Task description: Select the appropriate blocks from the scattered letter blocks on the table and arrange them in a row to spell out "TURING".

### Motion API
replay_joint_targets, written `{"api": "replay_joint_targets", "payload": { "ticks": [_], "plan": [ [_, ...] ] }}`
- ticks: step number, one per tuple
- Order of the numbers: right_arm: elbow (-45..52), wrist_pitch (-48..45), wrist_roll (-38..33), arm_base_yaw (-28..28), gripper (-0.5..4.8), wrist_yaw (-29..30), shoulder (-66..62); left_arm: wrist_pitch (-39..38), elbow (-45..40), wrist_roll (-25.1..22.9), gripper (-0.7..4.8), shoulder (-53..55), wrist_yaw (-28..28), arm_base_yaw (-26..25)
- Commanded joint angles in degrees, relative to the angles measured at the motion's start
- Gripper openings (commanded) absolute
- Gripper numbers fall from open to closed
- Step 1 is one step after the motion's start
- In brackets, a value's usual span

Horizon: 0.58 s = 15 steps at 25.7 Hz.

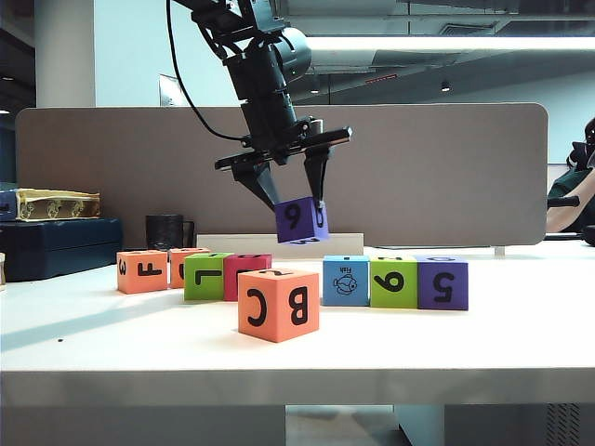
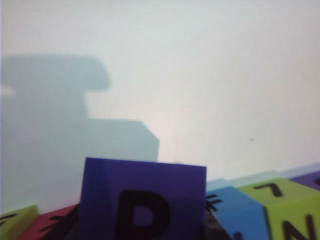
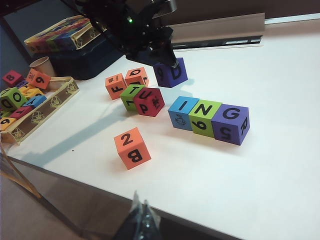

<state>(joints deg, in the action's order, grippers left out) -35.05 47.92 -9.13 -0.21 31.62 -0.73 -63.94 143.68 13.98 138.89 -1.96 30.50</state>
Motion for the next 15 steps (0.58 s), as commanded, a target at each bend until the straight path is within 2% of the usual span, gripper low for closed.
{"api": "replay_joint_targets", "payload": {
  "ticks": [1,5,15],
  "plan": [
    [-0.2,-0.5,0.2,0.0,-0.01,0.0,0.5,1.2,0.2,0.3,2.72,0.0,3.1,0.2],
    [-0.2,-0.6,0.2,0.0,-0.01,0.0,0.5,3.8,0.2,2.7,2.72,0.3,3.2,0.4],
    [-0.2,-0.5,0.2,0.0,-0.01,0.0,0.6,7.1,0.2,4.2,2.72,2.3,5.9,1.0]
  ]
}}
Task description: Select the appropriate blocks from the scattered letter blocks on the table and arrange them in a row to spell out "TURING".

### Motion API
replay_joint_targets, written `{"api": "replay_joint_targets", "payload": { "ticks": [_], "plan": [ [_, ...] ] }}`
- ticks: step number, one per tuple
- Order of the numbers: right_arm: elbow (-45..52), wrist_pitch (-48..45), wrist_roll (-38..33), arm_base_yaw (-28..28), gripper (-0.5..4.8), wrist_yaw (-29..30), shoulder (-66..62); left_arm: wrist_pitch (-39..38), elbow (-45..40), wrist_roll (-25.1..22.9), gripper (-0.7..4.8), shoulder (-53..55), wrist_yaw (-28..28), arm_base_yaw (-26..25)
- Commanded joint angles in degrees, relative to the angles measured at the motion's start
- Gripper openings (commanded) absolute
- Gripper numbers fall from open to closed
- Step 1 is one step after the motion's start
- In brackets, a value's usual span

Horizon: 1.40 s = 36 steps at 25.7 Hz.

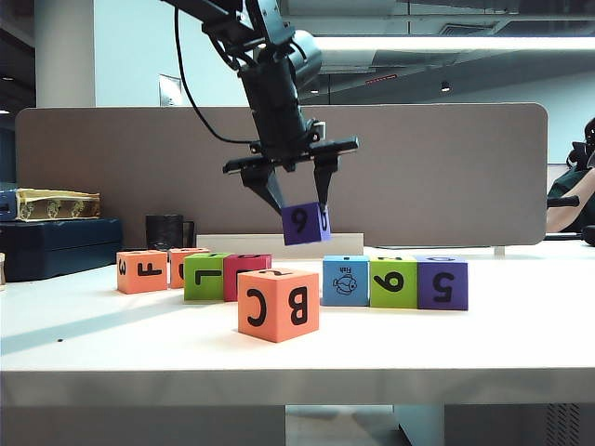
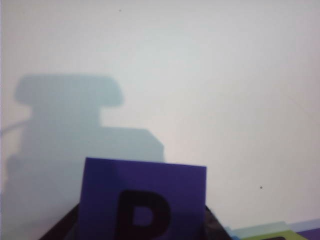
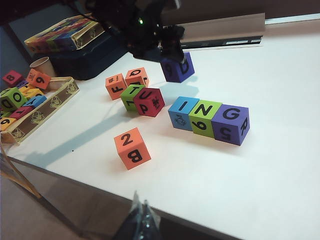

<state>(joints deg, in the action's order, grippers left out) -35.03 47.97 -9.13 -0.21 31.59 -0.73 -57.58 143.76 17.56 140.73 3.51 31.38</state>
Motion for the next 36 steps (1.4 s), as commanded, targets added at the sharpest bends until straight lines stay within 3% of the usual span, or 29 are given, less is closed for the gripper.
{"api": "replay_joint_targets", "payload": {
  "ticks": [1,26,36],
  "plan": [
    [-0.2,-0.6,0.2,0.0,-0.01,0.0,0.6,0.7,0.1,1.1,2.72,1.1,0.6,0.2],
    [-0.2,-0.6,0.2,0.0,-0.01,0.0,0.6,1.9,-1.7,1.3,2.74,4.9,2.7,0.8],
    [-0.2,-0.6,0.2,0.0,-0.01,0.0,0.6,0.4,-1.7,0.8,3.73,4.8,1.2,0.7]
  ]
}}
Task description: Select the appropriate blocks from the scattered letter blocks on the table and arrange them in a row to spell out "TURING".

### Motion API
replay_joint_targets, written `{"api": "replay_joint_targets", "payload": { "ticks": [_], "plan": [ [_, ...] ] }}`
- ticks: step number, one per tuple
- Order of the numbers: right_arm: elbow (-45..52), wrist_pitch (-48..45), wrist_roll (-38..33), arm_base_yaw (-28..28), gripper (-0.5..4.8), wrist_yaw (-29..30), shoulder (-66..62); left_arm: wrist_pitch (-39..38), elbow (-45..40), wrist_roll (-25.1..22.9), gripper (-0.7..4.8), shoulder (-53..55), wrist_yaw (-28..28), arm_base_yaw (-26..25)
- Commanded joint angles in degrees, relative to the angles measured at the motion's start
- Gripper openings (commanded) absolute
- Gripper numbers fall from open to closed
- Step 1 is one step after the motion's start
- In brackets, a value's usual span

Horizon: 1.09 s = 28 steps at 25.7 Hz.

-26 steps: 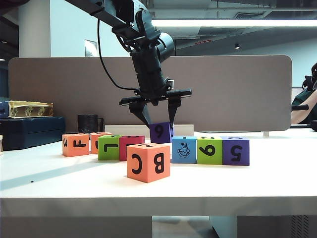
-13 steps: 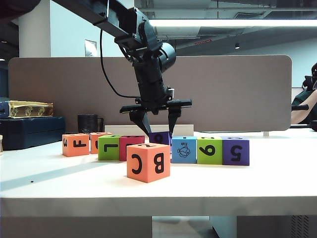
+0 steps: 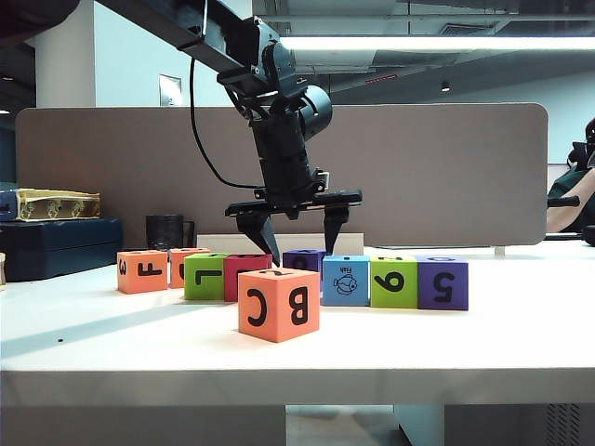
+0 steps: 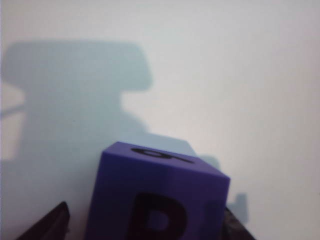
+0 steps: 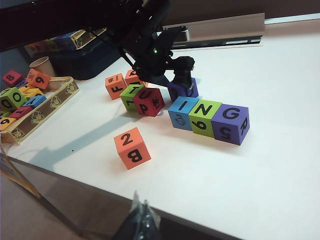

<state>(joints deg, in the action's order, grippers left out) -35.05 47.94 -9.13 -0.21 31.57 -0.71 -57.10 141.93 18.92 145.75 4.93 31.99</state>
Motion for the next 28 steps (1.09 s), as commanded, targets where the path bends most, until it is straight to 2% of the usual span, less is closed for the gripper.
{"api": "replay_joint_targets", "payload": {
  "ticks": [1,8,13,15,16,17,18,20,23,28],
  "plan": [
    [-0.2,-0.6,0.2,0.0,-0.01,0.1,0.5,0.0,0.2,-0.6,3.73,-0.3,-0.2,0.1],
    [-0.2,-0.6,0.2,0.0,-0.01,0.1,0.5,1.6,0.2,-4.3,3.73,-3.2,0.4,0.1],
    [-0.2,-0.6,0.2,0.0,-0.01,0.1,0.5,5.3,0.2,-10.1,3.68,-5.5,0.2,-0.3],
    [-0.2,-0.5,0.2,0.0,-0.01,0.1,0.5,7.1,0.2,-15.7,2.54,-5.5,-0.5,-0.3],
    [-0.2,-0.5,0.2,0.0,-0.01,0.1,0.5,7.4,0.2,-19.3,1.8,-5.4,-0.5,-0.5],
    [-0.2,-0.5,0.2,0.0,-0.01,0.1,0.5,7.8,0.2,-21.5,1.63,-5.0,-0.5,-0.5],
    [-0.2,-0.5,0.2,0.0,-0.01,0.0,0.5,8.6,0.2,-24.4,0.95,-4.4,-1.3,-0.7],
    [-0.2,-0.5,0.2,0.0,-0.01,0.0,0.5,9.5,0.2,-25.6,0.38,-3.8,-1.3,-1.0],
    [-0.2,-0.5,0.2,0.0,-0.01,0.0,0.5,10.8,0.2,-25.8,0.33,-2.9,-1.7,-1.4],
    [-0.2,-0.5,0.2,0.0,-0.01,0.0,0.5,11.6,0.2,-25.7,0.21,-1.6,-6.3,-2.1]
  ]
}}
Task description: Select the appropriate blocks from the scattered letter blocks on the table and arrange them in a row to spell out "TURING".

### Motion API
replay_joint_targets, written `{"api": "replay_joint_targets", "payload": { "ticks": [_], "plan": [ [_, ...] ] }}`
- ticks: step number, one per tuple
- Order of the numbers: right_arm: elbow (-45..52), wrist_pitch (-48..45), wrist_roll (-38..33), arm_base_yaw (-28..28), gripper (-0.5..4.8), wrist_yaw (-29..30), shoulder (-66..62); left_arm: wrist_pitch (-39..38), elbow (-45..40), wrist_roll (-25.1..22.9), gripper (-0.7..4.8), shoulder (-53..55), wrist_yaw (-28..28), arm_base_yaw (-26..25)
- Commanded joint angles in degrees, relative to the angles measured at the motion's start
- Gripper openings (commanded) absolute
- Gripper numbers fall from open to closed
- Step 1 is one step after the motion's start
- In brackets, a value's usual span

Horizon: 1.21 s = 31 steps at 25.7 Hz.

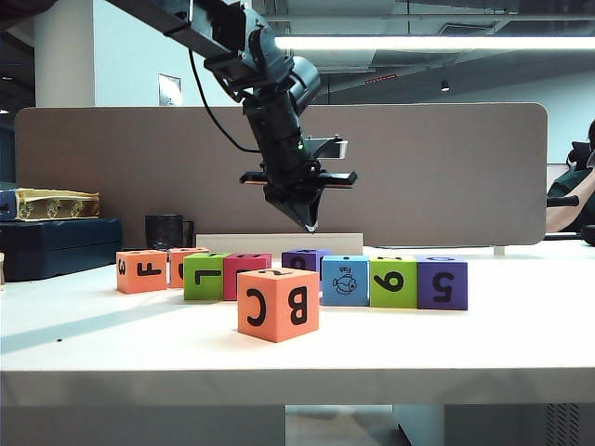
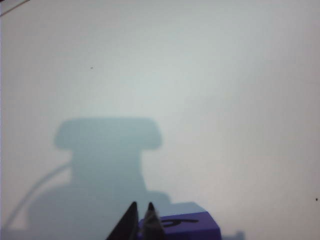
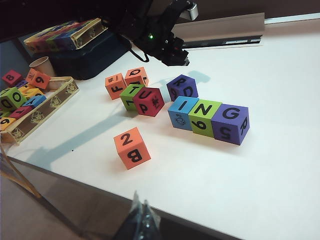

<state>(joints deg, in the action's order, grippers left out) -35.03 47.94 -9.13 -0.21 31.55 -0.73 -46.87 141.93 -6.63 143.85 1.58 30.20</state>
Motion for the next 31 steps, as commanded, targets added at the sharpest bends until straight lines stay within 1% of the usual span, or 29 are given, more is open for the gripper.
{"api": "replay_joint_targets", "payload": {
  "ticks": [1,11,13,17,20,26,31],
  "plan": [
    [-0.2,-0.5,0.2,0.0,-0.01,0.1,0.6,1.3,0.2,-0.1,0.21,0.7,-3.1,-0.3],
    [-0.2,-0.3,0.2,0.0,-0.01,0.0,0.6,-4.2,0.2,0.3,0.21,1.4,-3.3,-0.3],
    [-0.2,-0.2,0.2,0.0,-0.01,0.0,0.6,-6.2,0.2,3.9,0.21,1.4,-3.3,-0.2],
    [-0.2,-0.2,0.2,0.0,-0.01,0.0,0.6,-7.5,0.2,7.2,0.21,1.3,-3.3,0.1],
    [-0.2,-0.2,0.2,0.0,-0.01,0.0,0.6,-8.8,0.2,8.9,0.21,1.0,-3.3,0.3],
    [-0.2,-0.2,0.2,0.0,-0.01,0.1,0.6,-9.9,0.3,9.7,0.21,-0.1,-2.6,1.6],
    [-0.2,-0.2,0.2,0.0,-0.01,0.1,0.6,-11.0,0.3,12.8,0.2,-1.8,-1.7,2.3]
  ]
}}
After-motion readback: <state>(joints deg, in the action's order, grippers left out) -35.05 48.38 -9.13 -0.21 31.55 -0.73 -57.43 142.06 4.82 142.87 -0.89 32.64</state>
